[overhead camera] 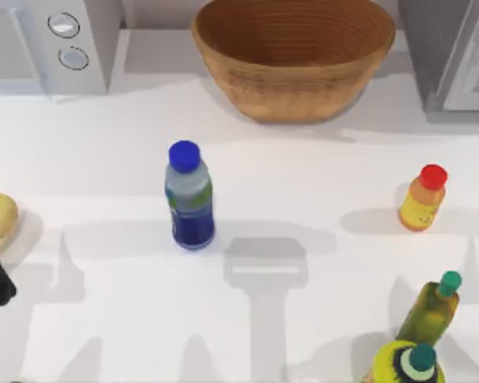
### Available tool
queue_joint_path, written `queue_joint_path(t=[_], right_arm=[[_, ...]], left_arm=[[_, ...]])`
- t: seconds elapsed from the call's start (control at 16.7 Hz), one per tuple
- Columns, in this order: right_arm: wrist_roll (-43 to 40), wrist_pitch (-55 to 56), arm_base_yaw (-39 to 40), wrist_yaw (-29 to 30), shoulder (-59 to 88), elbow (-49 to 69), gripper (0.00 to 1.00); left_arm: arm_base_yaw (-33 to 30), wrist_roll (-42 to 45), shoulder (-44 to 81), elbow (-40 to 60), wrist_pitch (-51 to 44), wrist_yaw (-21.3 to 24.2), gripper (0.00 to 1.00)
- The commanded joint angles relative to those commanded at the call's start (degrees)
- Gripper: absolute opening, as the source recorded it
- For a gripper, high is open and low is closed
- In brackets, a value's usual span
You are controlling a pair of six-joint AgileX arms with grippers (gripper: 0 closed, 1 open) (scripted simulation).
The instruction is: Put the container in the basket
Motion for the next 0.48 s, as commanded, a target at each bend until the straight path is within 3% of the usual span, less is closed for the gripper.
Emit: queue_joint_path(t=[0.24, 0.48], right_arm=[[0.00, 0.00, 0.00, 0.00, 0.00, 0.00, 1.00], [0.00, 0.00, 0.00, 0.00, 0.00, 0.00, 1.00]], left_arm=[[0.15, 0.02, 1.68, 0.04, 1.42, 0.09, 1.00], [0.57, 0.21, 12.20, 0.41, 9.92, 1.10, 1.00]])
